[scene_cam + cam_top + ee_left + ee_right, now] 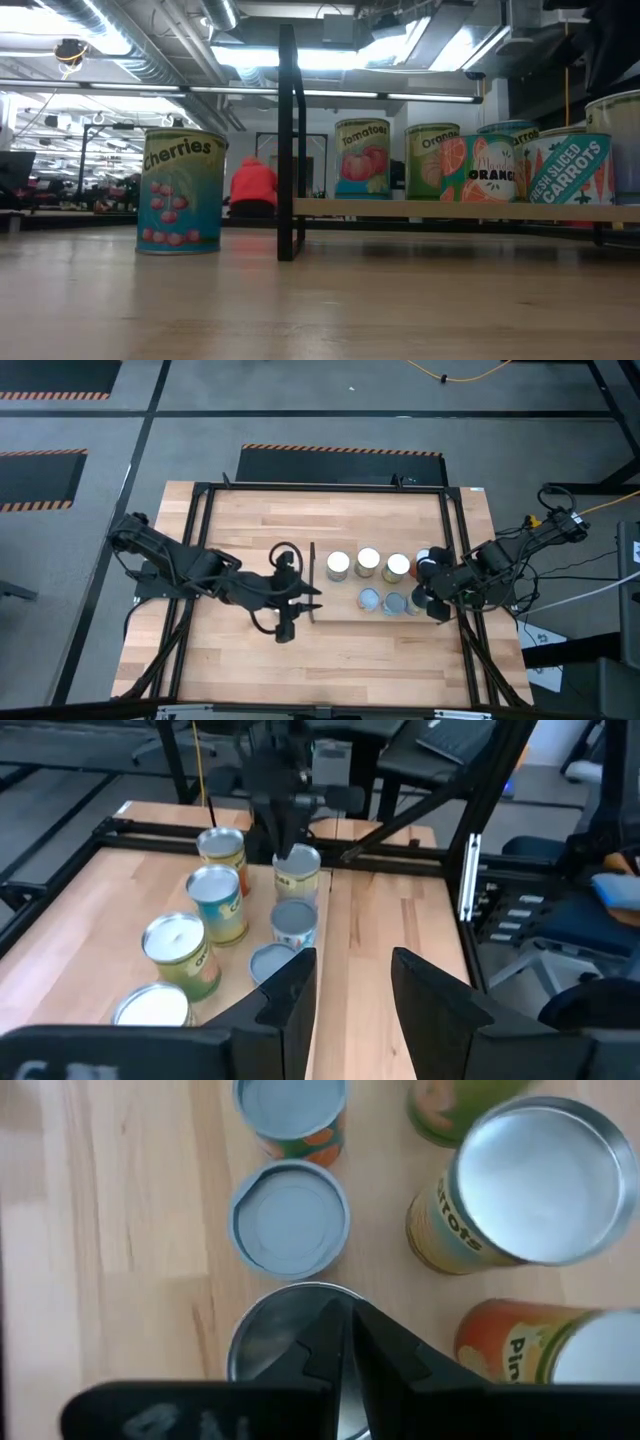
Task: Pick and place cans onto a shelf
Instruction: Put the canned peaches on the shelf
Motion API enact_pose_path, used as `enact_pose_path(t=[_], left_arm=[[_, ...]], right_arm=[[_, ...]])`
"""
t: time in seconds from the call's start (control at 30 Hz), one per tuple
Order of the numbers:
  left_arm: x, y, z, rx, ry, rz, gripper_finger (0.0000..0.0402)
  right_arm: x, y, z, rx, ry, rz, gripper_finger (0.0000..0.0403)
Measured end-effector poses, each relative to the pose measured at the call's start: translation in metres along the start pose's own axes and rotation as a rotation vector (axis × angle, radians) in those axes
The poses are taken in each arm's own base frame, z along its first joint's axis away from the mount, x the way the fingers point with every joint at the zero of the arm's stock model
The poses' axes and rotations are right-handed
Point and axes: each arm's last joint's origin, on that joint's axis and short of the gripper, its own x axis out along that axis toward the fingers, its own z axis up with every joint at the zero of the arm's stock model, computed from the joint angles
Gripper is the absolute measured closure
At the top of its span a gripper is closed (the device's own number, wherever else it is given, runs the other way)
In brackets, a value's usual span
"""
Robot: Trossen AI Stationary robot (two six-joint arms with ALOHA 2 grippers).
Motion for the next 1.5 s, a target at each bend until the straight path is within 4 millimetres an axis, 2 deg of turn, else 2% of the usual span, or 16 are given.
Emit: enact_pose_path(t=[0.3, 0.53, 0.7, 1.1, 1.5], left_arm=[[-0.002, 0.001, -0.001, 0.006, 0.011, 0.001, 0.0277], [-0.002, 0.001, -0.001, 0.008, 0.017, 0.003, 0.0277], [-0.002, 0.001, -0.001, 0.008, 0.017, 0.003, 0.0277], [-0.002, 0.001, -0.001, 0.009, 0.017, 0.003, 0.0277], [-0.002, 0.0, -0.002, 0.017, 0.017, -0.001, 0.0277]], right_arm=[[0.003, 0.002, 0.0, -0.239, 0.029, 0.025, 0.0373], [0.003, 0.002, 0.001, -0.324, 0.027, 0.022, 0.0373], [0.003, 0.0, 0.002, -0.299, -0.005, -0.045, 0.0373], [0.005, -0.01, 0.008, -0.111, -0.003, -0.067, 0.0369], [0.006, -0.011, 0.009, -0.111, -0.002, -0.073, 0.0369]])
